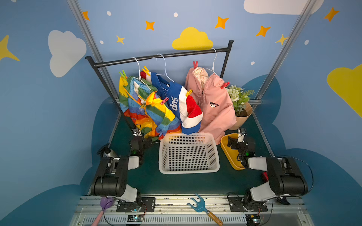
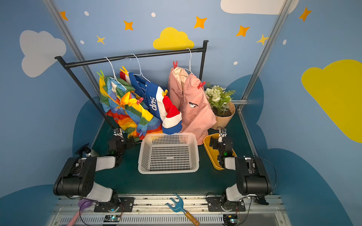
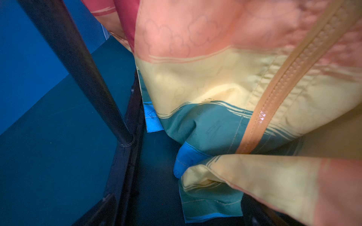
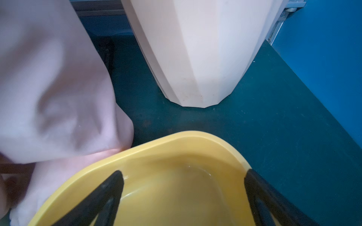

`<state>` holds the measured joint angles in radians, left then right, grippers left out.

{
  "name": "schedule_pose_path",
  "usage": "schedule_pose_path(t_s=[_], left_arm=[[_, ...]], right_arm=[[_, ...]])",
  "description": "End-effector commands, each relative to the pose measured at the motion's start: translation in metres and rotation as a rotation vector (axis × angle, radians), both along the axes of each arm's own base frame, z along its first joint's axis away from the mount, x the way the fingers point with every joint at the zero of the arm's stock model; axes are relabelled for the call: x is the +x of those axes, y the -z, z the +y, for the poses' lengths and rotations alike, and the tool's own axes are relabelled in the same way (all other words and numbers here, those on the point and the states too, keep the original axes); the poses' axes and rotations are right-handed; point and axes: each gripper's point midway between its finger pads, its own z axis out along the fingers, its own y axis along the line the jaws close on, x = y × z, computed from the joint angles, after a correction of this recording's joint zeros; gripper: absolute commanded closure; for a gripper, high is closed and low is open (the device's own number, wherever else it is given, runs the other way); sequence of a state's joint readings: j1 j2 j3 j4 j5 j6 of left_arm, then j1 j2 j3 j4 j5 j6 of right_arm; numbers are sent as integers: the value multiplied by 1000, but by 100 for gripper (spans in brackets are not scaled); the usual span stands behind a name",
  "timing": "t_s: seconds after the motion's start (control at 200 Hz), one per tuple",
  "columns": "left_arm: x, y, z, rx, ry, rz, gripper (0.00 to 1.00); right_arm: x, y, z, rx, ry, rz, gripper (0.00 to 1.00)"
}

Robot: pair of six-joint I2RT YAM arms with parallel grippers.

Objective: Remove the clothespins securing jackets to the hanger
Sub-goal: Adjust the clothesline at the center of the board.

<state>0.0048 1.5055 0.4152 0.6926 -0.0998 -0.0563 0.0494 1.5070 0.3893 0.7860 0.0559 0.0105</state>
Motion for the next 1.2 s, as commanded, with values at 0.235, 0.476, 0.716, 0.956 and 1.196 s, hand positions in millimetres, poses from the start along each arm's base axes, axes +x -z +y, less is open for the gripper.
schedule_pose_path(t_s=[0.235, 0.476, 0.716, 0.956, 1.196], left_arm=[[6, -7, 3, 13, -8, -22, 0], [6, -8, 3, 12, -8, -23, 0], [6, -7, 3, 12, -8, -21, 0], [8, -13, 6, -5, -35, -49, 0], [-7, -124, 10, -76, -111, -40, 0]], right_arm=[[5, -6, -1, -5, 8, -23, 3], [6, -7, -2, -4, 9, -24, 3], [5, -6, -2, -4, 9, -23, 3], [9, -15, -5, 8, 30, -52, 3], [5, -157, 12, 64, -80, -36, 3]])
